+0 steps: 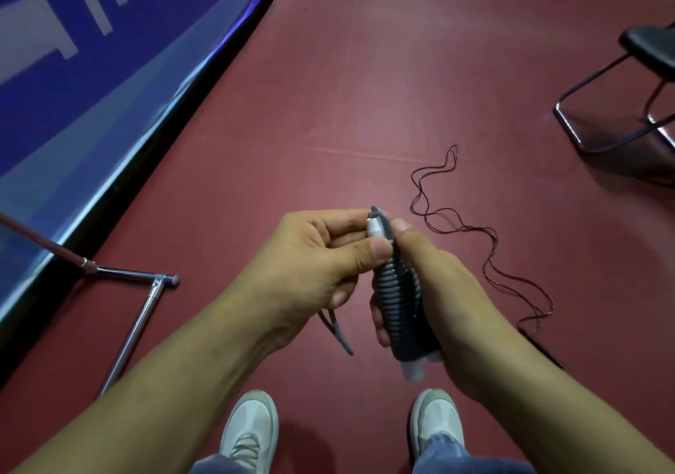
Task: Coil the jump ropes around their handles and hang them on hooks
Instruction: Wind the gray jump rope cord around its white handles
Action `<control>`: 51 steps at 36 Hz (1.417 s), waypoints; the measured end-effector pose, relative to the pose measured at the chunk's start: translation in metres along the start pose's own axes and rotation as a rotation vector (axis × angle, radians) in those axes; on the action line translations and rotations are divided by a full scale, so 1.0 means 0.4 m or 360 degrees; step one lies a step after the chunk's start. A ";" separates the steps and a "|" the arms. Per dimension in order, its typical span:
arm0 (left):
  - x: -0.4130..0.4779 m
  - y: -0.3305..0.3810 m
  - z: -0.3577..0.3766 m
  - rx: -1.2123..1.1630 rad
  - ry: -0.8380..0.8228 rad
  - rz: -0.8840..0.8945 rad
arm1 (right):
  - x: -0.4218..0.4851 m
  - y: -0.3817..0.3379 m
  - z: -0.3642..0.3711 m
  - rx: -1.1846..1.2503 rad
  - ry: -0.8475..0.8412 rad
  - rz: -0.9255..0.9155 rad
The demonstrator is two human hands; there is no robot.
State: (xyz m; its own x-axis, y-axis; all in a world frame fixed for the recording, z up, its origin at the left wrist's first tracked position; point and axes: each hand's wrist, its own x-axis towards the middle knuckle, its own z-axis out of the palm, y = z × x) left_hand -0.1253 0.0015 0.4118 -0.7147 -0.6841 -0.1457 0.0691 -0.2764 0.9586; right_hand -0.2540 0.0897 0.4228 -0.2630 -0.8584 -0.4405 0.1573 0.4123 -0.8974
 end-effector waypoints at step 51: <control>-0.007 0.023 -0.003 -0.0038 0.0116 0.0054 | -0.022 -0.007 -0.004 0.0709 -0.0340 0.0191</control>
State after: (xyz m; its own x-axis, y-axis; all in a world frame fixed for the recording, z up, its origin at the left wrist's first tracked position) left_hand -0.1216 0.0000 0.4208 -0.6593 -0.7402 -0.1316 0.1097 -0.2678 0.9572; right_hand -0.2538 0.0966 0.4292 -0.0246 -0.8753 -0.4829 0.5774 0.3819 -0.7216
